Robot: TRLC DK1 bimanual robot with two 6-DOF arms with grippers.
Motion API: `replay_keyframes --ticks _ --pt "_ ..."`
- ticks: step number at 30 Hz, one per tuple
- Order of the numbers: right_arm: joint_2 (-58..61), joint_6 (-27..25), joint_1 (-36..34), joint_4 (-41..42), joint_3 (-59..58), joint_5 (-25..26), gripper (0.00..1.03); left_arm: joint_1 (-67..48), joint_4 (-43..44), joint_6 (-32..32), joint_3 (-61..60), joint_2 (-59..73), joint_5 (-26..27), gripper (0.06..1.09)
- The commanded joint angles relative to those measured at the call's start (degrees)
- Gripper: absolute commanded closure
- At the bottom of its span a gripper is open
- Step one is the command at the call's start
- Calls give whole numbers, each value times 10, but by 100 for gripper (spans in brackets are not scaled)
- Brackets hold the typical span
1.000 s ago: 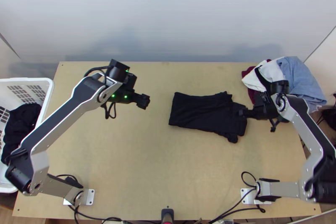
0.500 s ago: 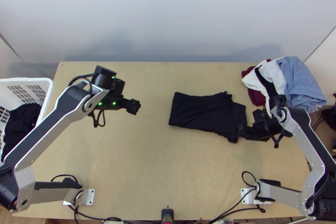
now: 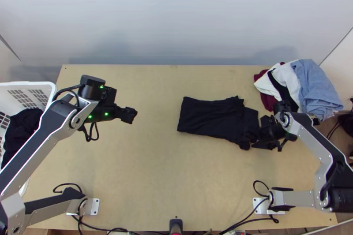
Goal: Fold the t-shirt
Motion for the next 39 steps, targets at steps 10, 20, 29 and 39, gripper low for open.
replay_keyframes --ticks 10,20,29,39 --pt "131 126 60 124 89 -12 7 22 16 -4 -29 -34 0 10" --pt "192 116 172 125 207 2 96 25 31 -1 -35 -27 -1 10" --pt "81 77 174 120 249 37 100 47 31 10 -44 -38 -1 10" --pt "110 -9 100 86 481 97 100 60 36 17 -80 -65 0 10"
